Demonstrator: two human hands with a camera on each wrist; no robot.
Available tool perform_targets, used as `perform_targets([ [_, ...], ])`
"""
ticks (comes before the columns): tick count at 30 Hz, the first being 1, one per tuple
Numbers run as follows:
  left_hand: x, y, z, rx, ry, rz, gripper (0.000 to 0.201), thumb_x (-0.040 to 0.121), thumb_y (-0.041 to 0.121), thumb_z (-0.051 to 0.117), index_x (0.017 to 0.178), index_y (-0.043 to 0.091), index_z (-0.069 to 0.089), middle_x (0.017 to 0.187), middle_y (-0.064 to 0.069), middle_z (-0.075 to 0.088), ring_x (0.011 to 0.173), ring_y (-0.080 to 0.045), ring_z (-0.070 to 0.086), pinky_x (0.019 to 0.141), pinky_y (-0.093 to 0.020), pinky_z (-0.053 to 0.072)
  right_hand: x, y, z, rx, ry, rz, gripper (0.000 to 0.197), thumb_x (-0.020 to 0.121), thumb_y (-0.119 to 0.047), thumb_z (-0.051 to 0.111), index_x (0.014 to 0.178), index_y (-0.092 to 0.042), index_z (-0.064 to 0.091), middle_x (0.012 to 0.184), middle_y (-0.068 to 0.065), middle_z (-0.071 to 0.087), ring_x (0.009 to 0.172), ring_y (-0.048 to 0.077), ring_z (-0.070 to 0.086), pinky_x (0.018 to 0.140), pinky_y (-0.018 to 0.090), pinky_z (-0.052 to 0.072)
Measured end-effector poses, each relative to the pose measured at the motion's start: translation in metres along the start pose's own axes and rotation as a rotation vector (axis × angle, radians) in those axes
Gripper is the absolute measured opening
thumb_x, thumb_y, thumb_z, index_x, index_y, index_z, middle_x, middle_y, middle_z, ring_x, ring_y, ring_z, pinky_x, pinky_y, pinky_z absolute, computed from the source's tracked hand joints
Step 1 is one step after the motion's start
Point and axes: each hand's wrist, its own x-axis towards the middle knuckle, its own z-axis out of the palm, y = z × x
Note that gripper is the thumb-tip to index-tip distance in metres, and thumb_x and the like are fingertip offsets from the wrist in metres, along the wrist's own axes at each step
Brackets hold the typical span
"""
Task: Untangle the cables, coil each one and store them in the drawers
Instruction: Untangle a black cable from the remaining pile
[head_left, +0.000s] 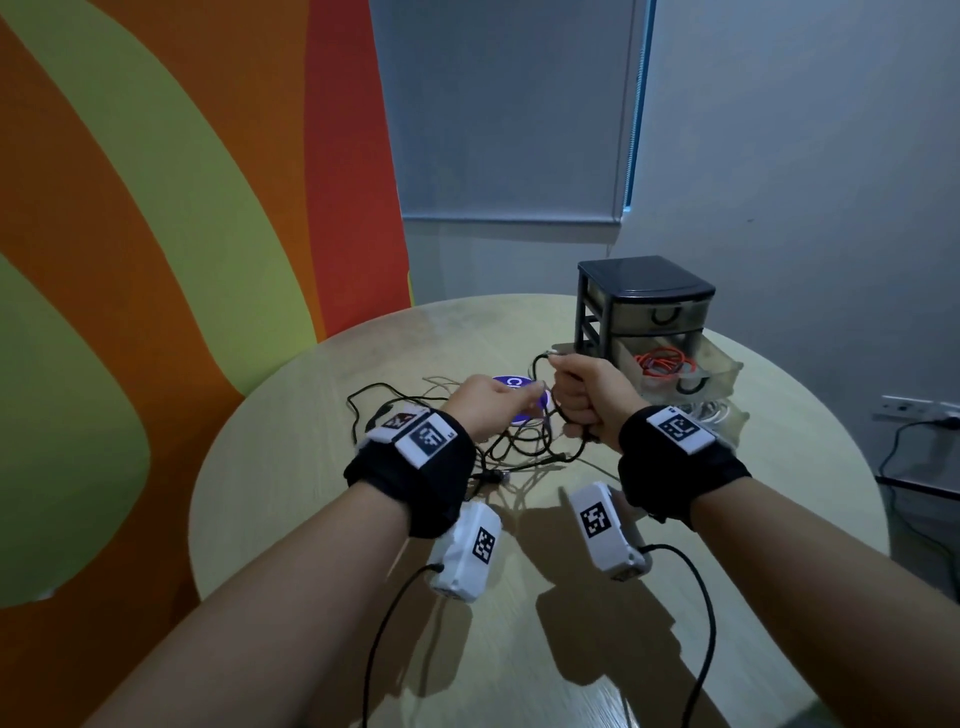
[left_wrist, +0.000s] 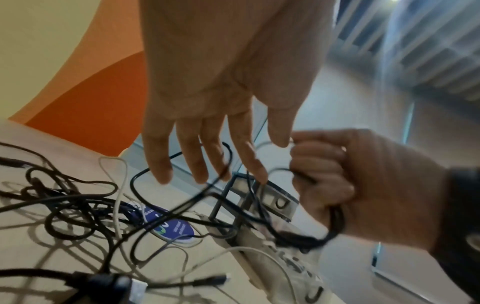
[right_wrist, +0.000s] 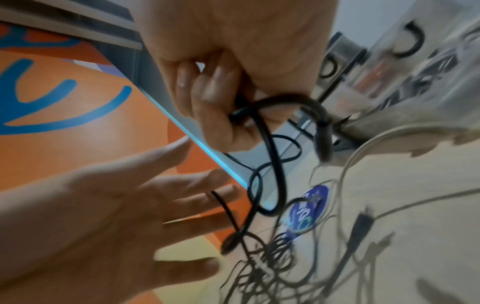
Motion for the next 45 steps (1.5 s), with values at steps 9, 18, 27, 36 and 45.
perform_targets([
  [9,0.002,0.003,0.007,-0.242,-0.055,-0.055,0.012,0.088,0.026,0.057,0.094,0.02,0.066,0.093,-0.005,0.053,0.084,-0.022,0.043,0.066,-0.03,0.034,-0.004,-0.004,0.004,0.078,-0.076,-0.052,0.047,0.095,-0.019,0.035,0.05,-0.018,0.023,0.036,-0.006,0.016,0.028,0.009,0.014,0.035,0.018,0.035],
  [18,0.019,-0.016,-0.039,-0.329,0.329,-0.152,0.037,0.099,0.025,0.029,0.108,-0.002,0.054,0.113,-0.016,0.062,0.095,-0.029,0.06,0.075,-0.034,0.045,0.004,0.012,-0.056,-0.062,0.692,0.058,0.028,0.083,-0.029,0.049,0.083,-0.003,0.057,0.083,0.021,0.061,0.059,0.026,0.064,0.057,0.036,0.053],
  [27,0.015,-0.032,-0.053,-0.764,0.508,-0.211,0.027,0.095,0.013,0.029,0.072,0.006,0.041,0.068,-0.007,0.049,0.05,-0.018,0.042,0.042,-0.024,0.039,0.017,0.03,-0.092,-0.147,0.876,0.127,0.063,0.074,-0.043,0.044,0.115,0.002,0.06,0.112,0.024,0.063,0.099,0.038,0.062,0.086,0.045,0.051],
  [36,0.013,-0.034,-0.042,-0.513,0.517,0.057,0.022,0.092,0.02,0.046,0.074,0.016,0.057,0.055,0.002,0.035,0.044,-0.012,0.029,0.042,-0.019,0.023,0.014,0.039,-0.077,-0.576,0.573,0.243,0.022,0.086,-0.011,0.052,0.087,0.008,0.063,0.085,0.023,0.066,0.078,0.034,0.064,0.067,0.038,0.053],
  [45,-0.007,-0.012,0.007,-0.391,0.432,0.457,0.024,0.094,0.023,0.054,0.072,0.02,0.062,0.059,0.013,0.055,0.049,0.003,0.046,0.05,-0.008,0.035,-0.009,0.029,-0.008,-0.459,0.123,-0.315,0.023,0.095,-0.026,0.051,0.1,-0.009,0.067,0.094,0.004,0.069,0.089,0.011,0.063,0.08,0.02,0.046],
])
